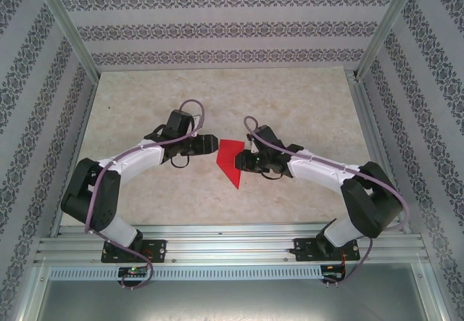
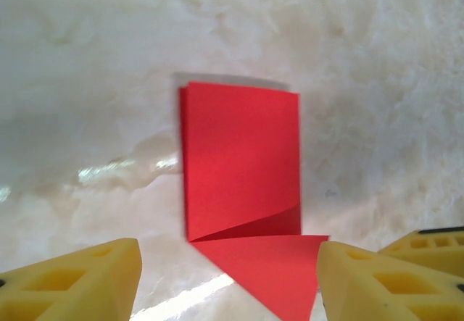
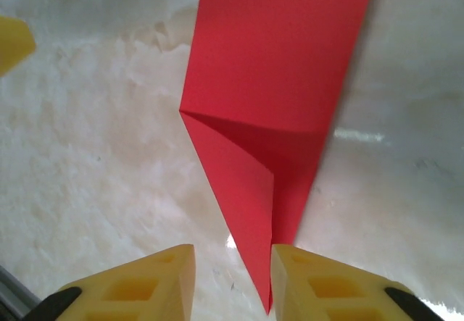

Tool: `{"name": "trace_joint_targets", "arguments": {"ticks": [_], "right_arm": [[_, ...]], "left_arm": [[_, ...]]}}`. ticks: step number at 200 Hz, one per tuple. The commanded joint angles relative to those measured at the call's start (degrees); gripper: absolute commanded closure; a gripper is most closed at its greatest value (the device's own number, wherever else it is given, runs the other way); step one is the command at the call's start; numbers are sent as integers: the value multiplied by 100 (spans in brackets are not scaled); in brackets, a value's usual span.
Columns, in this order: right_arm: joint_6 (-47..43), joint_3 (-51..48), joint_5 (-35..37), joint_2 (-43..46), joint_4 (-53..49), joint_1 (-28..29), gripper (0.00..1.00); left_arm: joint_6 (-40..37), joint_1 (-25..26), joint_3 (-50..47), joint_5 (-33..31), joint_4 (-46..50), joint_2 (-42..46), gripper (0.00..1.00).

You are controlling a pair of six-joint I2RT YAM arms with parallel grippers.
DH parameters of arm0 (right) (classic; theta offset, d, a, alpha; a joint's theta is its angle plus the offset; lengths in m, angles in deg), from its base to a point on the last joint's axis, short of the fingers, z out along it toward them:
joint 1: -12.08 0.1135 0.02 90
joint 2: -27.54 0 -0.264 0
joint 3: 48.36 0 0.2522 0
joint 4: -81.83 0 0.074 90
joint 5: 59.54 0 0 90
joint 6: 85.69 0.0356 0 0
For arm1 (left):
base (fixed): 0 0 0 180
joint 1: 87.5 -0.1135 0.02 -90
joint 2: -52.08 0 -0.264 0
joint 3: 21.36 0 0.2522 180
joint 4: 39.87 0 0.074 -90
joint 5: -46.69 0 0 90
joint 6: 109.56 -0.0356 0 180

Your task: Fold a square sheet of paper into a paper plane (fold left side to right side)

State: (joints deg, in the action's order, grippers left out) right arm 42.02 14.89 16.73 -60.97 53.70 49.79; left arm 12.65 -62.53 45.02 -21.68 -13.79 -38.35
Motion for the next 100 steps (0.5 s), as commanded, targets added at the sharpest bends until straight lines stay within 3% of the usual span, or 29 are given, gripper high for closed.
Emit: {"name": "trace_joint_targets", "arguments": {"ticks": [1, 35, 56, 100], "right_arm": [[-405, 249, -76, -397, 124, -63, 60], [-488, 340, -148, -795, 105, -145, 61], [-444, 321, -225, -883, 237, -177, 74], [-461, 311, -251, -1041, 201, -265, 90]], "left_arm": [[488, -115, -291, 511, -392, -197, 32], [587, -140, -273, 664, -516, -493, 31], [642, -139, -280, 744, -609, -613, 31], [717, -136, -227, 917, -717, -821, 31]]}}
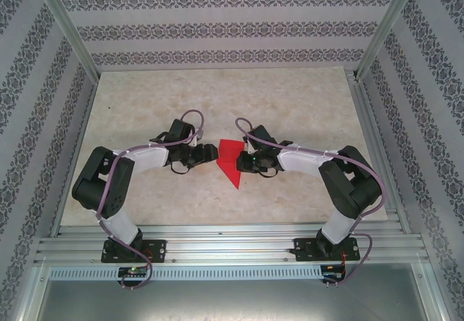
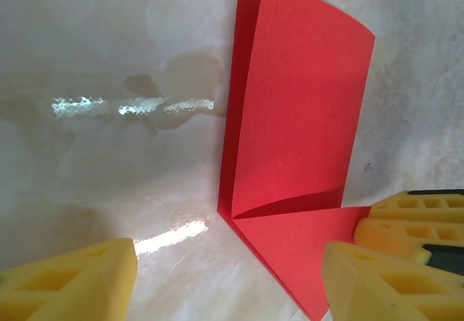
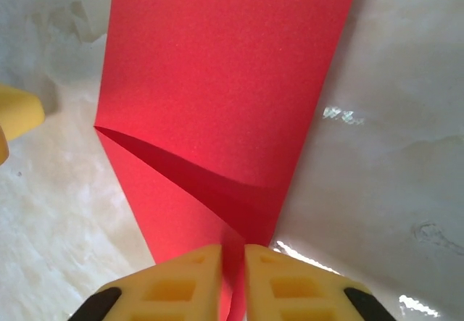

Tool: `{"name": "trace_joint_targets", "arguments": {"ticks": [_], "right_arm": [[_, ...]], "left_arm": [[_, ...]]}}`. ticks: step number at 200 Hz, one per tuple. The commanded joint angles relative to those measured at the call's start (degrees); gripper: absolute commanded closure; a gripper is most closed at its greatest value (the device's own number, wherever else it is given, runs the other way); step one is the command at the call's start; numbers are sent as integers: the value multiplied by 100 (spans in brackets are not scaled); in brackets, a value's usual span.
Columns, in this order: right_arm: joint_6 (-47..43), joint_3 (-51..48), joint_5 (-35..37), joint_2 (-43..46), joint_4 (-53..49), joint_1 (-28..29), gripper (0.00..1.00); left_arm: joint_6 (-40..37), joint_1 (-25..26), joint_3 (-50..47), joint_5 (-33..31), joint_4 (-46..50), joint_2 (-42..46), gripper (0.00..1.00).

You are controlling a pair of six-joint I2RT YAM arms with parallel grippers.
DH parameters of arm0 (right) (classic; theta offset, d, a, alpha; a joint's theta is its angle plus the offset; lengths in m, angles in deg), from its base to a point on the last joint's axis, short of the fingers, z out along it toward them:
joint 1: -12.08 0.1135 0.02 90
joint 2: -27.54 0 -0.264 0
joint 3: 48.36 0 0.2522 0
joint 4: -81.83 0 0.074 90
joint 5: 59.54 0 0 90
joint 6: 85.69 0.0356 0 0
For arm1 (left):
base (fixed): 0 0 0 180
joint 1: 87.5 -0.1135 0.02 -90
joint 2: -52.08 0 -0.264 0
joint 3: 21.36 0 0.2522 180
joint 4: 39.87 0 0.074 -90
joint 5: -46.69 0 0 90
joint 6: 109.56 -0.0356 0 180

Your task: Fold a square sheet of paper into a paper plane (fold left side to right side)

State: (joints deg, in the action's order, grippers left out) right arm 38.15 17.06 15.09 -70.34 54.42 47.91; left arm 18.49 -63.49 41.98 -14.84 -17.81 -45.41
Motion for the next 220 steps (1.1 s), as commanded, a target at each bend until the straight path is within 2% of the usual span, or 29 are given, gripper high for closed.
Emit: {"name": "trace_joint_targets", "arguments": {"ticks": [1, 46, 116, 188, 220], "right_arm": [[-77, 97, -88, -106, 127, -77, 90], [-77, 41, -89, -121, 135, -103, 94], [-64, -32, -119, -152, 168, -130, 94], [-69, -59, -104, -132, 124, -147, 94], [-70, -44, -115, -158, 117, -156, 94]], "left_arm": [[138, -43, 78, 235, -317, -122, 31], [140, -14, 192, 394, -318, -274, 32], [216, 136, 399, 528, -408, -452, 48], [219, 185, 467, 422, -307, -560, 45], [229, 244, 550, 467, -317, -639, 50]]}}
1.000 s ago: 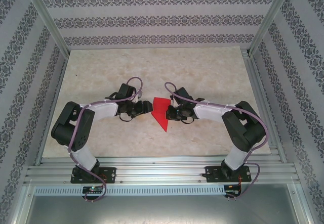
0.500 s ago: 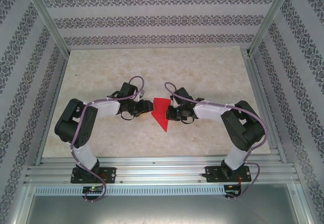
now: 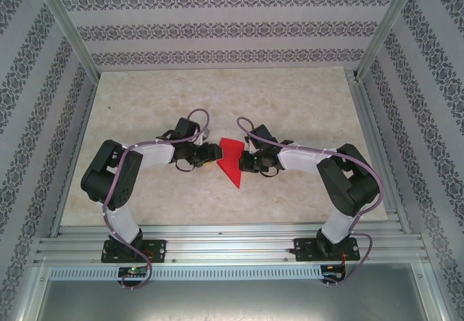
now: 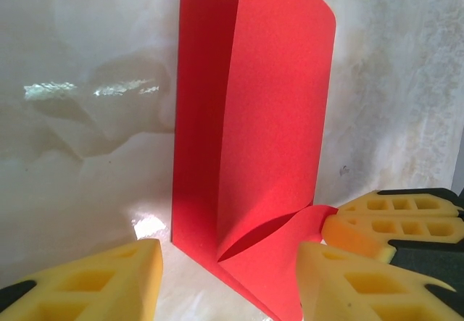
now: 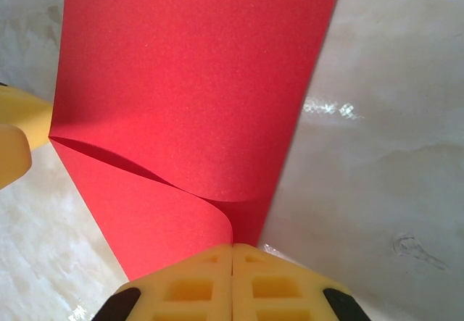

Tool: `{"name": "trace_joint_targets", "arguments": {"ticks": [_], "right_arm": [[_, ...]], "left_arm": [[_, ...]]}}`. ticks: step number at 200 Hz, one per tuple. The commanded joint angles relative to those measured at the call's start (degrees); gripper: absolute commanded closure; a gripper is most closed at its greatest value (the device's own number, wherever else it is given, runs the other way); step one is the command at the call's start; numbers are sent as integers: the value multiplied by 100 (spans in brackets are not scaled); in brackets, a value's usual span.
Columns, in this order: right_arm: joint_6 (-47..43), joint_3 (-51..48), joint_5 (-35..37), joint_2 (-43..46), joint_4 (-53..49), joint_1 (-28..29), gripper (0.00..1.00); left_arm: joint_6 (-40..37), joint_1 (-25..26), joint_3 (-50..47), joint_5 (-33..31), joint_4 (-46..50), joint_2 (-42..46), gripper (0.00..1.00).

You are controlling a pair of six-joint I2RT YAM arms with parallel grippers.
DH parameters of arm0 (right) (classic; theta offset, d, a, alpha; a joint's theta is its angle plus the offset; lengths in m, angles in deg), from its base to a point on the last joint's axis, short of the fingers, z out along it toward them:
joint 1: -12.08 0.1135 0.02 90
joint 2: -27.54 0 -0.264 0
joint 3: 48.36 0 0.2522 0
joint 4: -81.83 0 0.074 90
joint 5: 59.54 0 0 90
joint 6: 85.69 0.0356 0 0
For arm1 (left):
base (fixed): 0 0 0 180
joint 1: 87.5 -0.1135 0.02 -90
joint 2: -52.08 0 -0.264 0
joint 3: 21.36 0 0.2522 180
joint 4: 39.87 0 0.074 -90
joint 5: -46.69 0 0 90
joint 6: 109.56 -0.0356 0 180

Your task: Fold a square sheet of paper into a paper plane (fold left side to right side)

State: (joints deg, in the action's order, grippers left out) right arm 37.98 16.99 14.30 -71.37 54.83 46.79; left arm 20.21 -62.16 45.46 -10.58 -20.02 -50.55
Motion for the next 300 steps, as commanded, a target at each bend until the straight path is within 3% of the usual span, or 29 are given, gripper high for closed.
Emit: {"name": "trace_joint_targets", "arguments": {"ticks": [1, 84, 131, 167, 214, 259, 300], "right_arm": [[-53, -36, -36, -57, 75, -44, 94], [-77, -95, 35, 91, 100, -58, 91], [-393, -237, 1010, 940, -284, 51, 71], [-799, -233, 2601, 1323, -604, 1055, 56], [-953, 125, 4017, 554, -718, 2204, 54], [-1134, 651, 4318, -255, -933, 2473, 54], [-1086, 682, 4482, -411, -990, 2478, 60]], "left_arm": [[57, 111, 204, 40, -98, -130, 51], [141, 238, 317, 47, -152, -265, 72], [222, 254, 308, -33, 11, -105, 87], [381, 270, 246, -143, 72, 92, 88], [402, 319, 337, -128, 189, 129, 89], [391, 333, 358, -162, 254, 153, 89], [355, 337, 393, -196, 323, 164, 89]]}}
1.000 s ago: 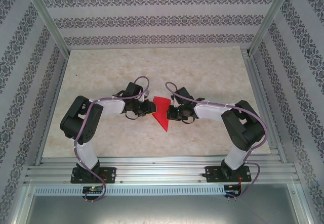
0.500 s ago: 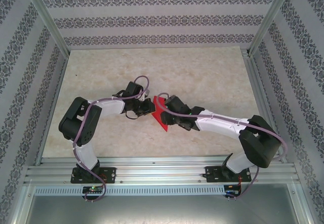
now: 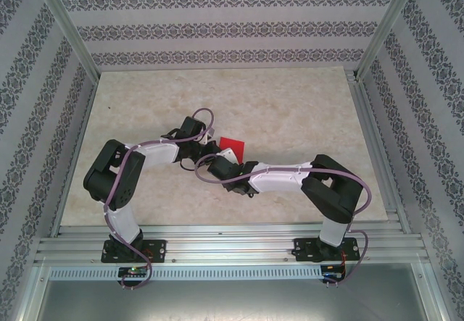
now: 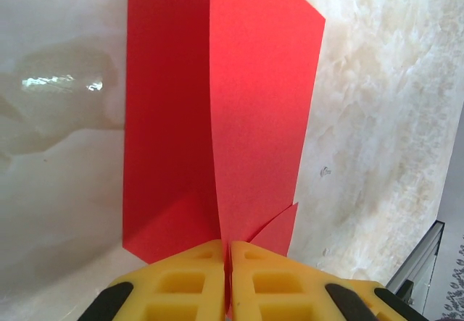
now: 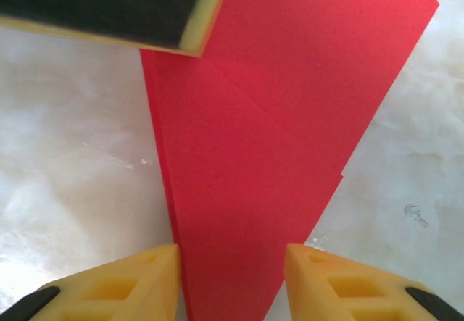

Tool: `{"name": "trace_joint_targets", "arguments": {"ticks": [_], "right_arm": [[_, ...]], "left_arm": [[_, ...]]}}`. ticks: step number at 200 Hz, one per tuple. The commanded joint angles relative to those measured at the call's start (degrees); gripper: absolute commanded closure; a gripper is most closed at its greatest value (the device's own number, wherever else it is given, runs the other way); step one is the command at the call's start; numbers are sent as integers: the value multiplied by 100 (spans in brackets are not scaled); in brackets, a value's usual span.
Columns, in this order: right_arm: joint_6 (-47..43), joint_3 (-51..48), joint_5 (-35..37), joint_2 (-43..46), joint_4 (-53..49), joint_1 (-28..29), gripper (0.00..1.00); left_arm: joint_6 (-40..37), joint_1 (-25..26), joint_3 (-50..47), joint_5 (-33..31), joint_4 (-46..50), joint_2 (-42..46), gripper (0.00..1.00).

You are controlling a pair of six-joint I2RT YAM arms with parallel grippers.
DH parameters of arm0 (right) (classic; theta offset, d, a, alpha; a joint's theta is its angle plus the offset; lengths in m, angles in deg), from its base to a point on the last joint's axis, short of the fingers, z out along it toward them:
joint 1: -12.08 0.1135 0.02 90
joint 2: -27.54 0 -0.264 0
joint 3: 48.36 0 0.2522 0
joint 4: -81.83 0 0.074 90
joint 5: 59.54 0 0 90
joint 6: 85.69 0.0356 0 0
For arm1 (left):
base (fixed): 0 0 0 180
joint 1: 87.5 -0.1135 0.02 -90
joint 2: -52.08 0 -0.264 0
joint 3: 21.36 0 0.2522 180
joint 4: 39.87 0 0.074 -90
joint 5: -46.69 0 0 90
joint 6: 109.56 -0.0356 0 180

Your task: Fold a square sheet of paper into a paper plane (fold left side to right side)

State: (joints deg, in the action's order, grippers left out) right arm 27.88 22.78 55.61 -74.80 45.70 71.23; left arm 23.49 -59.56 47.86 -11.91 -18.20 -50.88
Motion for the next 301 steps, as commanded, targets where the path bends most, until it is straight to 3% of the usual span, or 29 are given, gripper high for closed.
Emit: {"name": "trace_joint_targets", "arguments": {"ticks": [1, 51, 118, 137, 177, 219, 248, 301], "right_arm": [[-79, 105, 351, -67, -76, 35, 60], [-78, 85, 254, -218, -38, 34, 65], [-68, 21, 177, -198, 17, -19, 89], [-81, -50, 76, -131, 93, -64, 95], [-82, -444, -567, 218, 584, -318, 97], [-58, -992, -1535, 679, 1297, -737, 97], [16, -1213, -2042, 853, 1610, -1015, 97], [138, -1509, -2705, 1021, 2131, -1353, 96]], "left_arm": [[28, 78, 151, -63, 142, 197, 89], [8, 82, 202, -72, 169, 207, 88], [-64, 82, 280, -38, 258, 259, 86], [-195, 72, 354, -80, 388, 363, 78], [-582, 43, 535, -492, 865, 882, 40], [-598, -26, 305, -864, 845, 1395, 23], [-428, -32, -61, -716, 391, 1410, 26], [-76, 194, -254, -58, -569, 620, 51]]}}
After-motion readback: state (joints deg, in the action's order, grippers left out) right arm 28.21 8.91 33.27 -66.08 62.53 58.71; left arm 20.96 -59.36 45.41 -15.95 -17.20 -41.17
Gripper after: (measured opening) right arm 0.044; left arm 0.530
